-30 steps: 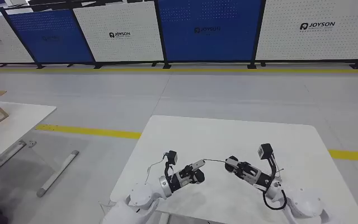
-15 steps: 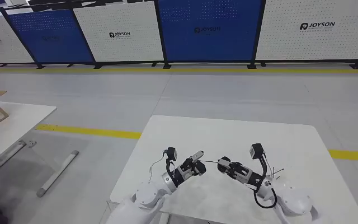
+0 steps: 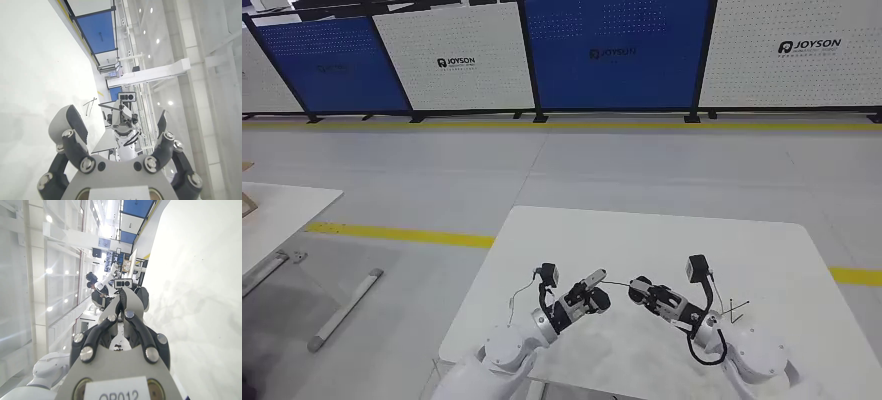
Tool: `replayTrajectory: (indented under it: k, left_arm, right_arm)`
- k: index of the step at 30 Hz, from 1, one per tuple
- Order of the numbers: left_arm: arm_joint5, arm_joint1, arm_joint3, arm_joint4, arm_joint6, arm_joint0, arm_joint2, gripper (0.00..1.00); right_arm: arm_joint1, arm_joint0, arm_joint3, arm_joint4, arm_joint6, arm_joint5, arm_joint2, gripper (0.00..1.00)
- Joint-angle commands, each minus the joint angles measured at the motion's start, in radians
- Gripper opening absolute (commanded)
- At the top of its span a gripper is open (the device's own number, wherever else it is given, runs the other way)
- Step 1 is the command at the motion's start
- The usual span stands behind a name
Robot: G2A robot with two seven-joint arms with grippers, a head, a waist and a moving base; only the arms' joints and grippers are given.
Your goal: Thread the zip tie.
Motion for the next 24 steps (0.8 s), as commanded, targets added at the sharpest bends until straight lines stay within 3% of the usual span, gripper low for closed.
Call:
replayTrajectory:
  k: [1, 4, 10, 21, 24]
  left_arm:
    - [0.000, 0.000, 0.000, 0.000, 0.000, 0.000, 0.000, 1.00]
    - [0.014, -0.002, -0.009, -0.019, -0.003, 0.000, 0.010, 1.00]
    - [-0.032, -0.006, -0.019, -0.037, 0.012, -0.002, 0.020, 1.00]
    - [-0.029, -0.007, -0.017, -0.032, 0.018, -0.002, 0.022, 1.00]
    - [-0.034, -0.008, -0.019, 0.008, 0.038, -0.007, 0.032, 1.00]
  right_arm:
    - [0.000, 0.000, 0.000, 0.000, 0.000, 0.000, 0.000, 0.00]
    - [0.000, 0.000, 0.000, 0.000, 0.000, 0.000, 0.000, 0.00]
    - [0.000, 0.000, 0.000, 0.000, 0.000, 0.000, 0.000, 0.00]
    - [0.000, 0.000, 0.000, 0.000, 0.000, 0.000, 0.000, 0.00]
    - [-0.001, -0.005, -0.005, -0.003, -0.008, -0.001, -0.001, 0.00]
